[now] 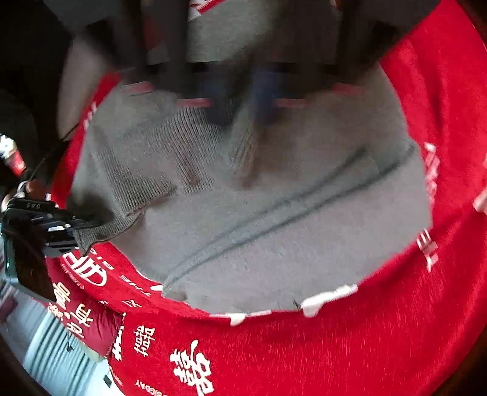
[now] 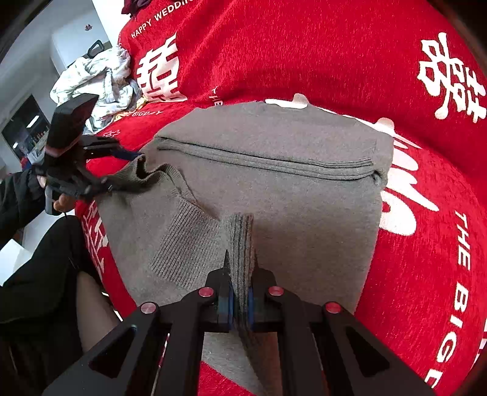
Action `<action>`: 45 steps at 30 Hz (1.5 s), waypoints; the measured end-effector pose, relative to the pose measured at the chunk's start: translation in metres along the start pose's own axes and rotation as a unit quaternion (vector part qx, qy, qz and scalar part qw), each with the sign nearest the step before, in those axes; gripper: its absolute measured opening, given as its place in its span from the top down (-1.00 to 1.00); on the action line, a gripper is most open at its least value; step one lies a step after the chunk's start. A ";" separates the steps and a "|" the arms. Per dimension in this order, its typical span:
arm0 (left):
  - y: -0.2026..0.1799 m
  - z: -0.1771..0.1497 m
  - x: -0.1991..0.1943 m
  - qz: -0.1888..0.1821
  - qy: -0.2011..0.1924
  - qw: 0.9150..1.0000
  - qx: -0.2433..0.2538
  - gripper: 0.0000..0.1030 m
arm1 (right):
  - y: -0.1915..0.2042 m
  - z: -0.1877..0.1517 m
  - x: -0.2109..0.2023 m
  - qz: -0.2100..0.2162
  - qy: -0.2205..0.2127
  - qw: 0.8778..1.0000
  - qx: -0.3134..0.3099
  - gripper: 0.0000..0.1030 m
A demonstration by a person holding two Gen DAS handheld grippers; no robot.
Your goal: Fold small clothes
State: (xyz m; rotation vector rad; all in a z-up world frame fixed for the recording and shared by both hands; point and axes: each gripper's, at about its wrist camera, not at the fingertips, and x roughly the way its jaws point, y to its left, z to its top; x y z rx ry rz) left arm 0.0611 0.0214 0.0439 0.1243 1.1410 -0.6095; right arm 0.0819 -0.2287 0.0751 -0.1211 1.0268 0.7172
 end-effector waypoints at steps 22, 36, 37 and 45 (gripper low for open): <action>0.027 0.002 -0.136 0.074 -0.207 0.963 -0.156 0.88 | 0.016 0.066 -0.096 -0.125 -0.170 0.977 0.021 0.88; 0.082 0.081 -0.105 0.123 -0.204 0.950 -0.202 0.88 | -0.023 0.154 -0.051 -0.210 -0.165 0.962 0.054 0.88; 0.089 0.087 -0.097 0.126 -0.199 0.950 -0.207 0.88 | -0.030 0.161 -0.042 -0.215 -0.160 0.962 0.056 0.88; 0.142 0.121 -0.020 0.138 -0.132 0.950 -0.246 0.88 | -0.081 0.192 0.040 -0.238 -0.103 0.962 0.088 0.88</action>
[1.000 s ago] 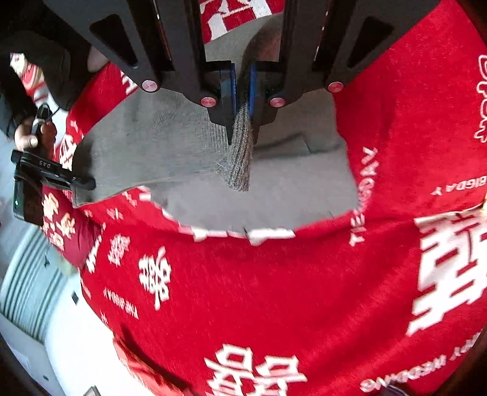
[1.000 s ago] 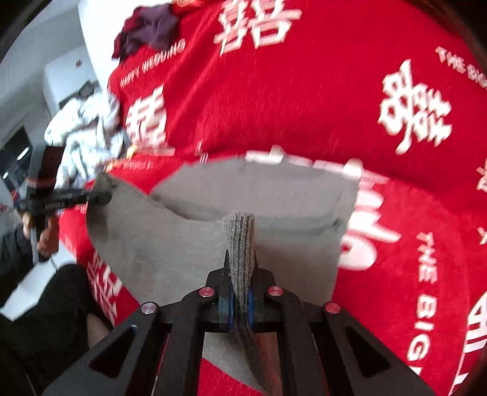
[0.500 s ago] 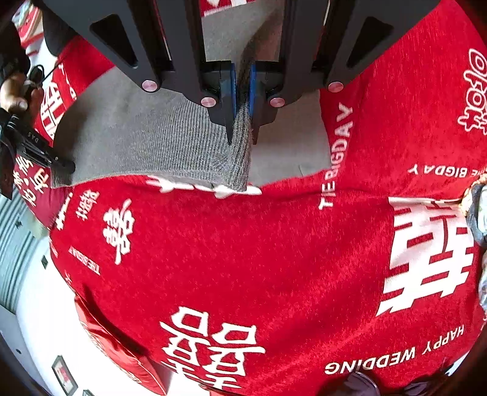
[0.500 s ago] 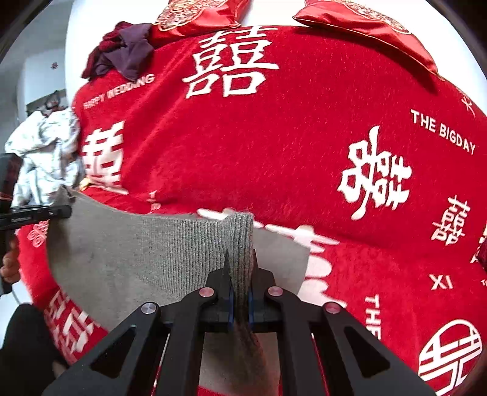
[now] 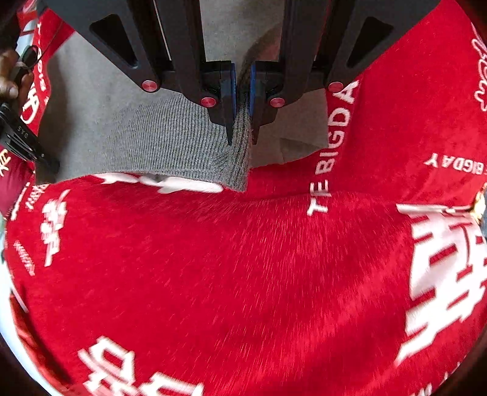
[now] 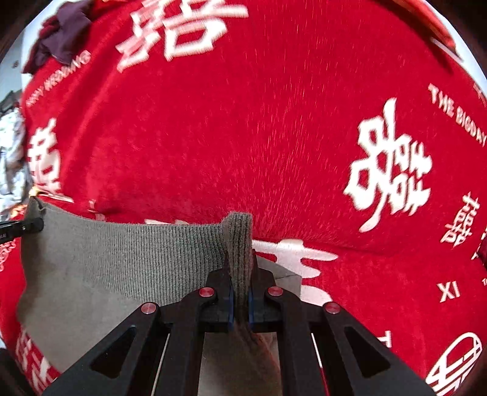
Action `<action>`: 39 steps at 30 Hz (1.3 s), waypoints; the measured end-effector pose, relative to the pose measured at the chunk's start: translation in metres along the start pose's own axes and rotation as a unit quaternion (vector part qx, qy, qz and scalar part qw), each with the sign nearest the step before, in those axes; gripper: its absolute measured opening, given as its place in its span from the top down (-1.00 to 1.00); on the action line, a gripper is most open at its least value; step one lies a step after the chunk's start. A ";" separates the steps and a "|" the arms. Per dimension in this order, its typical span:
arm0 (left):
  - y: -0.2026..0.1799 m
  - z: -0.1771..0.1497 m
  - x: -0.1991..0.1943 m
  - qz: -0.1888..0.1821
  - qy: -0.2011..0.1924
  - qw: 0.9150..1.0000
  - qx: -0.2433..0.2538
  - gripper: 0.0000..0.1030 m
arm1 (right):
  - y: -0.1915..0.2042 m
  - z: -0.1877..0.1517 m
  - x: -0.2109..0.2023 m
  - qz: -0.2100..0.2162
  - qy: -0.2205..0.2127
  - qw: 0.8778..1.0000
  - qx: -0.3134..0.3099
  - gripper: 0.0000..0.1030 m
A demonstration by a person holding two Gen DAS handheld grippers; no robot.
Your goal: Fold small clothes
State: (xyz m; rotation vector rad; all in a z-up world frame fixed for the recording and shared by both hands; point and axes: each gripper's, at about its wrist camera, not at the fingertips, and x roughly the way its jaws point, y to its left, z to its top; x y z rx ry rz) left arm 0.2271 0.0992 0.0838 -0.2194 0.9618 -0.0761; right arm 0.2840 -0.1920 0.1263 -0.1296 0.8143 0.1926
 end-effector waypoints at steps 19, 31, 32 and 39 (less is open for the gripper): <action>0.067 0.012 0.079 -0.024 0.113 0.982 -0.151 0.79 | -0.047 -0.017 0.102 -0.004 0.134 0.983 0.127 -0.20; 0.045 -0.024 -0.004 -0.013 0.003 0.989 -0.150 -0.89 | 0.006 -0.036 0.014 0.097 0.083 0.991 0.052 -0.34; 0.027 -0.027 0.002 -0.018 0.016 0.992 -0.124 -0.89 | 0.021 -0.038 0.017 0.102 0.086 0.991 0.031 -0.34; -0.034 -0.038 0.059 0.021 0.065 0.998 0.011 -0.89 | 0.062 -0.062 0.062 0.109 0.141 0.984 -0.019 -0.33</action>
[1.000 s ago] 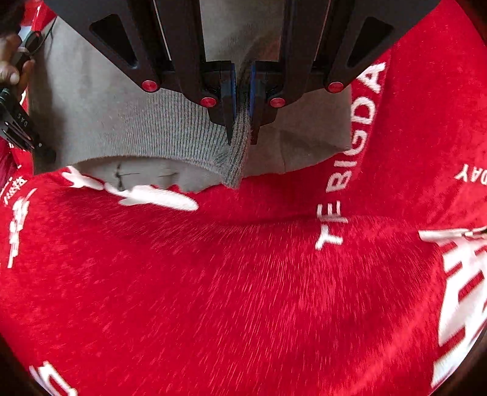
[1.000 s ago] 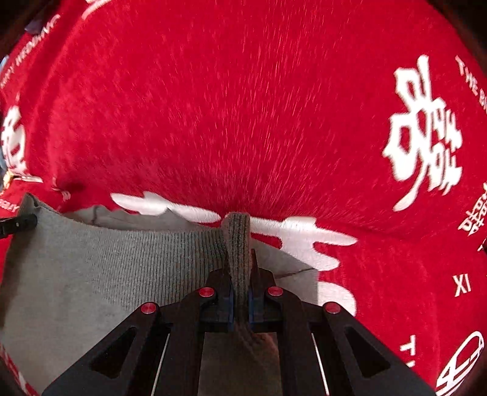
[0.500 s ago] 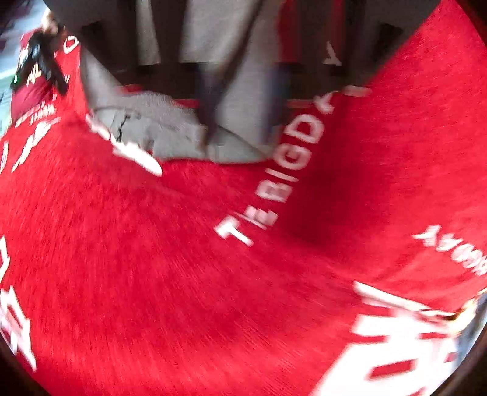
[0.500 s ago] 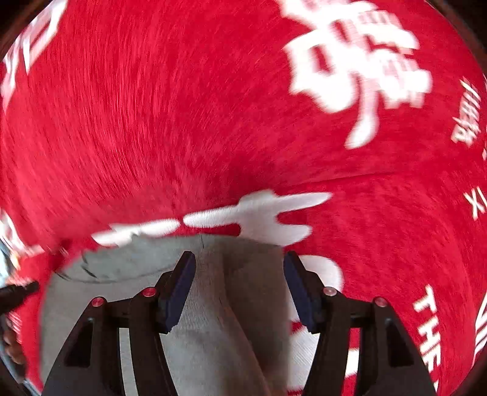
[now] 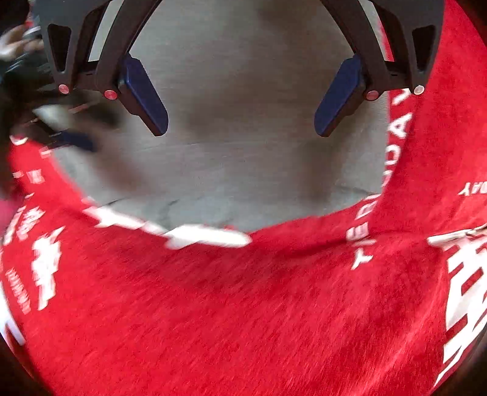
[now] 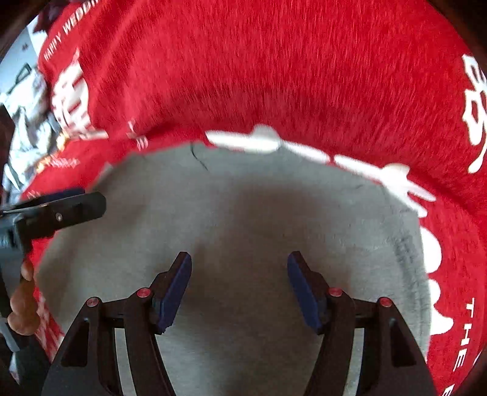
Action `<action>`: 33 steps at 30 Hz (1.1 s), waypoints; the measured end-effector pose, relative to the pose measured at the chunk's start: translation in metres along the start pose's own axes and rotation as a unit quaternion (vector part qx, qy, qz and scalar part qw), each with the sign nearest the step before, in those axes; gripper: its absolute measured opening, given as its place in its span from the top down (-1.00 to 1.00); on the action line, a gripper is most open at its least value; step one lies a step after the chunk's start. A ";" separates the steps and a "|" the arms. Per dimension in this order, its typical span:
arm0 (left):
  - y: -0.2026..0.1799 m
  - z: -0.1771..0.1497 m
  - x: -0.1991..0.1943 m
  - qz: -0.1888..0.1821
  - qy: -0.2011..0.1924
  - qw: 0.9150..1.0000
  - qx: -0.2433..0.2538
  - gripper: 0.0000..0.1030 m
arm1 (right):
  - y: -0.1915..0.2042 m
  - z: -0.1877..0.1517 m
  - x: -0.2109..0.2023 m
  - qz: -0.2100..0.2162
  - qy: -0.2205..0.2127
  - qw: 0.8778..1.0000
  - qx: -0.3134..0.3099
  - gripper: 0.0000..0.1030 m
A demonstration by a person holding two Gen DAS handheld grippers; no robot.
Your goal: Fold small clothes
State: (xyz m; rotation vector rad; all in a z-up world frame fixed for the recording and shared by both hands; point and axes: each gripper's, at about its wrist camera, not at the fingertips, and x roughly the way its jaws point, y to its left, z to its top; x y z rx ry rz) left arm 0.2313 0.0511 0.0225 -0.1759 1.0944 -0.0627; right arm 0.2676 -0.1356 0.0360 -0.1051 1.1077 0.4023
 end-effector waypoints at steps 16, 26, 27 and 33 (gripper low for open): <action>0.071 -0.056 -0.061 0.004 -0.023 0.988 -0.151 -0.89 | -0.067 -0.042 -0.085 0.037 -0.081 0.989 0.117 -0.33; -0.010 -0.118 -0.037 0.057 -0.014 0.998 -0.015 -0.89 | -0.053 -0.111 -0.080 -0.007 -0.040 0.995 0.094 -0.34; -0.008 -0.119 -0.041 0.060 -0.019 0.998 -0.009 -0.89 | -0.066 -0.117 -0.082 -0.009 -0.041 0.993 0.115 -0.33; 0.010 -0.119 -0.072 0.059 -0.016 0.997 -0.056 -0.89 | -0.085 -0.132 -0.120 -0.030 -0.055 0.987 0.148 -0.35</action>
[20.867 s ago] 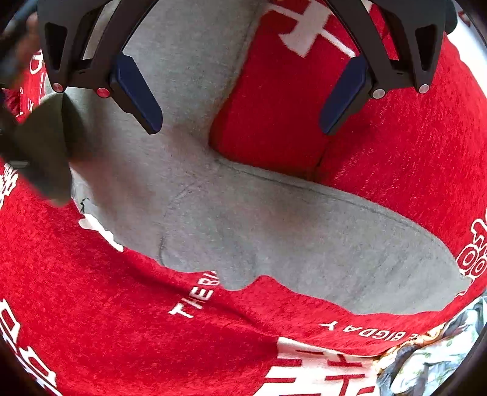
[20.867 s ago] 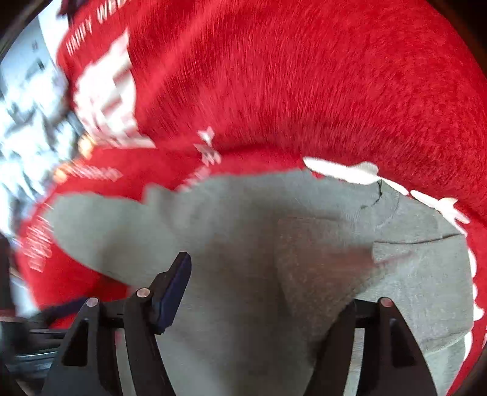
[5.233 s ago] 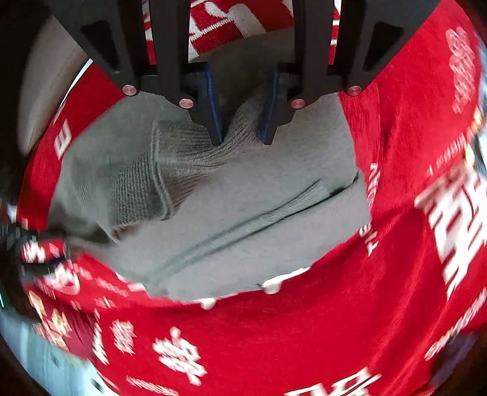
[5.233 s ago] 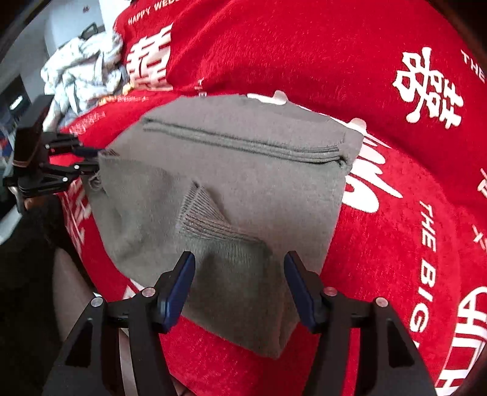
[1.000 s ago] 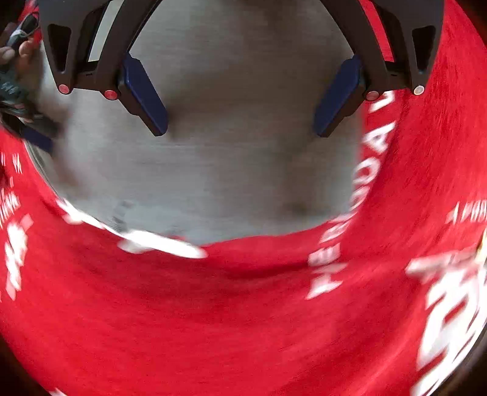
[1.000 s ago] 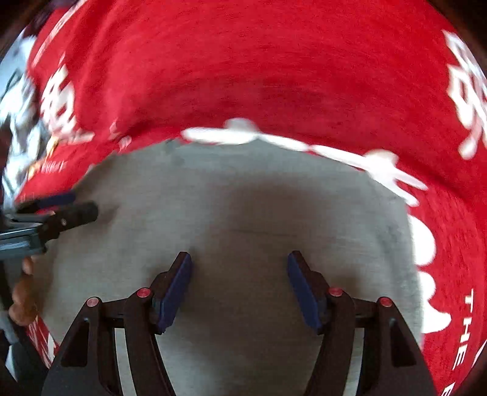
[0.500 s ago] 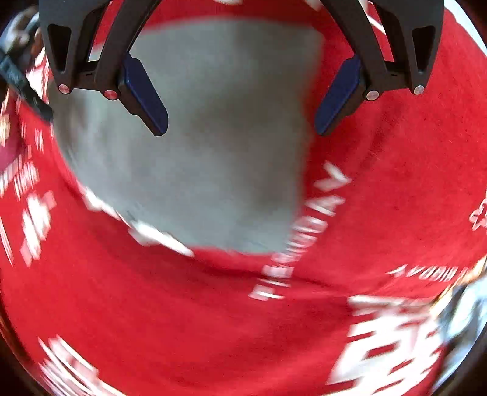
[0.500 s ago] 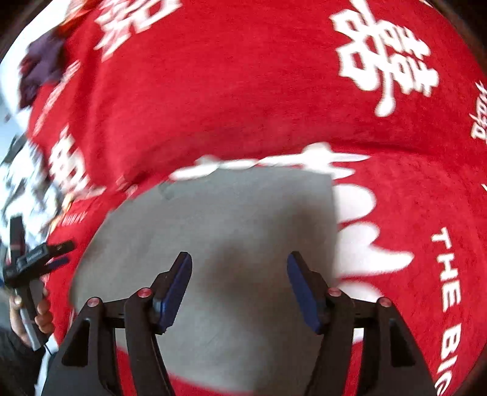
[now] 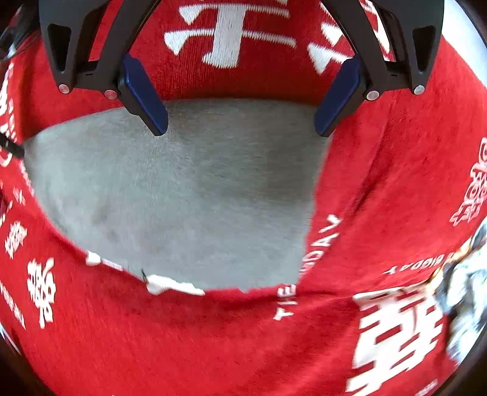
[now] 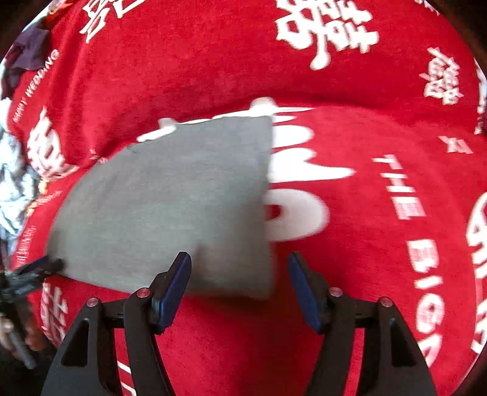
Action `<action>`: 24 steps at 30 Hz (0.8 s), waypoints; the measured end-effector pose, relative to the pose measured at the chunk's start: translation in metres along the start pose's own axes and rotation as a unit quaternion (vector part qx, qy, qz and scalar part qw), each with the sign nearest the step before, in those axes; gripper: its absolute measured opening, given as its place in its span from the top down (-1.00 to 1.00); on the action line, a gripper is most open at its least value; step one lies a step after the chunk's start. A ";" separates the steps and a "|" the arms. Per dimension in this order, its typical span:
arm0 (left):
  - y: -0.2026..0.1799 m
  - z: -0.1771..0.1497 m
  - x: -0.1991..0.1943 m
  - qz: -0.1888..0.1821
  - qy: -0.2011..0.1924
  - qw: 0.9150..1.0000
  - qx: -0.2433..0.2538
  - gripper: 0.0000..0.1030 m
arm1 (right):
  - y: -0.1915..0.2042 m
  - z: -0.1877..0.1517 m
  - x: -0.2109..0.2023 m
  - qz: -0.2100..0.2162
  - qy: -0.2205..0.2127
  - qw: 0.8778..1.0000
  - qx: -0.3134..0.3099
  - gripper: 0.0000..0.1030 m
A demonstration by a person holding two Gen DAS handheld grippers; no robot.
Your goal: Fold small clothes
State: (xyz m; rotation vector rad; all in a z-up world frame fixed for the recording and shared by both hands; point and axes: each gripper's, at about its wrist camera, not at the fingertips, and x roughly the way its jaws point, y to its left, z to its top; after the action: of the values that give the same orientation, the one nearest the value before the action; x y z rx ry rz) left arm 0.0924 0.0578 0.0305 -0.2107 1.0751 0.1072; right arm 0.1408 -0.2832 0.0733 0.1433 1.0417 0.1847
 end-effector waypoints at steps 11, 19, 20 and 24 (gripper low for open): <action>0.022 -0.012 0.027 0.031 0.047 0.997 -0.048 -0.92 | 0.081 -0.021 0.033 0.004 0.019 0.995 -0.094 -0.37; 0.042 -0.013 0.006 0.044 0.034 0.996 -0.068 -0.92 | 0.046 -0.019 0.009 -0.013 0.005 0.998 -0.064 -0.38; 0.041 -0.011 0.005 0.042 0.030 0.996 -0.068 -0.92 | 0.046 -0.017 0.005 -0.017 0.001 0.998 -0.065 -0.38; 0.026 0.008 0.001 0.043 0.016 0.998 -0.053 -0.92 | 0.058 -0.008 -0.002 -0.024 -0.010 0.996 -0.087 -0.43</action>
State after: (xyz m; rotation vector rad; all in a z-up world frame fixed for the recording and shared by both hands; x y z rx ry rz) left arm 0.0947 0.0853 0.0297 -0.2624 1.1123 0.2400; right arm 0.1278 -0.2272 0.0827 -0.0378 1.0039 0.2304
